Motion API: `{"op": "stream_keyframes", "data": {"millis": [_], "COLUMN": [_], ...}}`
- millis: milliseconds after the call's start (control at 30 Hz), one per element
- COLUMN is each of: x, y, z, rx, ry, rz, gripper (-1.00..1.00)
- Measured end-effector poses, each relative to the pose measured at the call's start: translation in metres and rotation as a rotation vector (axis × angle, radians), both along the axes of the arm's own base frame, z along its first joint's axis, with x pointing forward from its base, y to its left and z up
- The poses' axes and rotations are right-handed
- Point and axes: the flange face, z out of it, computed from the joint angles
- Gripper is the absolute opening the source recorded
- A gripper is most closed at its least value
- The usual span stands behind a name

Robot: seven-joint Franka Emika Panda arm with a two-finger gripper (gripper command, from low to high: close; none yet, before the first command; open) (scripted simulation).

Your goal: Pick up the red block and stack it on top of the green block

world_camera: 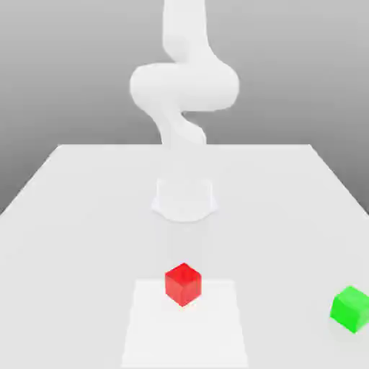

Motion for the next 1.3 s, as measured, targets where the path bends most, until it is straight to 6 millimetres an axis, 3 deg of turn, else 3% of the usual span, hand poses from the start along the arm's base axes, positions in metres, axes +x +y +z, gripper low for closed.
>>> {"op": "stream_keyframes", "data": {"millis": [133, 300, 433, 567, 633, 800, 833, 1067, 1300], "x": [0.036, 0.047, 0.029, -0.015, -0.026, -0.031, -0.032, -0.032, -0.032], "y": [-0.002, -0.001, -0.001, 0.000, 0.002, 0.000, -0.001, 0.000, -0.001], "z": [-0.099, -0.224, -0.325, -0.428, -0.463, -0.511, -0.516, -0.516, -0.462], "rx": [-0.078, -0.157, -0.207, -0.243, -0.250, -0.252, -0.251, -0.250, -0.249], "ry": [0.148, 0.329, 0.481, 0.643, 0.678, 0.691, 0.691, 0.693, 0.693], "rz": [0.114, 0.273, 0.422, 0.596, 0.643, 0.651, 0.651, 0.651, 0.649], "gripper": [0.00, 0.00, 0.00, 0.00, 0.00, 0.00, -1.00, -1.00, -1.00]}}
